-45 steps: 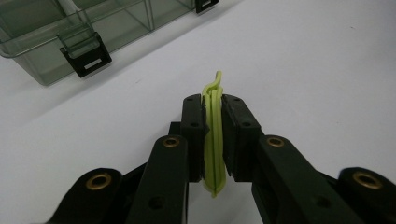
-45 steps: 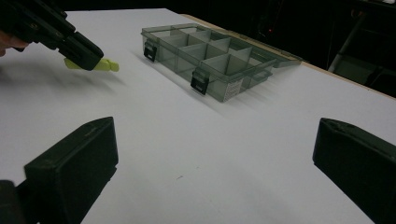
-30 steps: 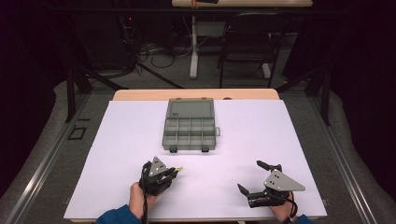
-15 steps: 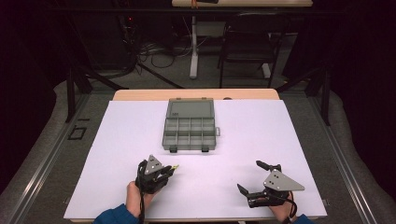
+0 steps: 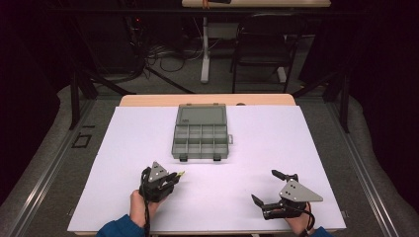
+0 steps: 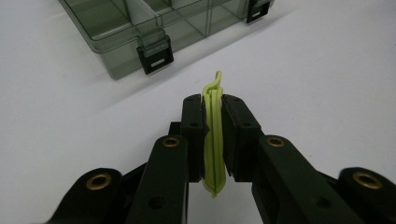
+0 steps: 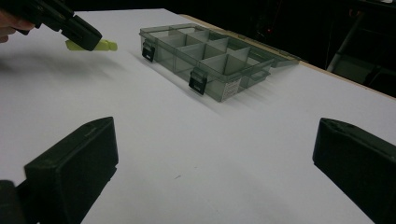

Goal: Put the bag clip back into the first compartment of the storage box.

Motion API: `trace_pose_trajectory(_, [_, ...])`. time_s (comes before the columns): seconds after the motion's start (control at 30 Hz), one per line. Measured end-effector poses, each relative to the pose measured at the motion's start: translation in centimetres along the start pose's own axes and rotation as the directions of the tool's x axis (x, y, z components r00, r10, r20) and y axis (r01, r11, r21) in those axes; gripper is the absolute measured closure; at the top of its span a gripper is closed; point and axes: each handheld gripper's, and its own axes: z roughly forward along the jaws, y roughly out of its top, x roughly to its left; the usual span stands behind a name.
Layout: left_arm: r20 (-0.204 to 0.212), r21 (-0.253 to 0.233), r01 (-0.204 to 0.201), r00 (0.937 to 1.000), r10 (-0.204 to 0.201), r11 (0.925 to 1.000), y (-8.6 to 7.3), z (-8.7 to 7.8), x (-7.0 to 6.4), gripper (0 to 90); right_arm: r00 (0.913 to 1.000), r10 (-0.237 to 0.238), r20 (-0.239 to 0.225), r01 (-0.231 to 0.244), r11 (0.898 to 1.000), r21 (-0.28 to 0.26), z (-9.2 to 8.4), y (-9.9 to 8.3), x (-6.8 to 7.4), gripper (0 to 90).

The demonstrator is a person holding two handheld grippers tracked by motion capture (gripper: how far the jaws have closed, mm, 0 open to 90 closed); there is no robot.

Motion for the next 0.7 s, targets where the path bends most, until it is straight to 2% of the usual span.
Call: trace_pose_trajectory(0.7, [-0.027, -0.005, 0.013, 0.9996, -0.013, 0.9999, 0.2, -0.4, 1.1, 79.8, 1.0000, -0.008, -0.005, 0.008, 1.000, -0.003, 0.1, 0.0, 0.1, 0.0])
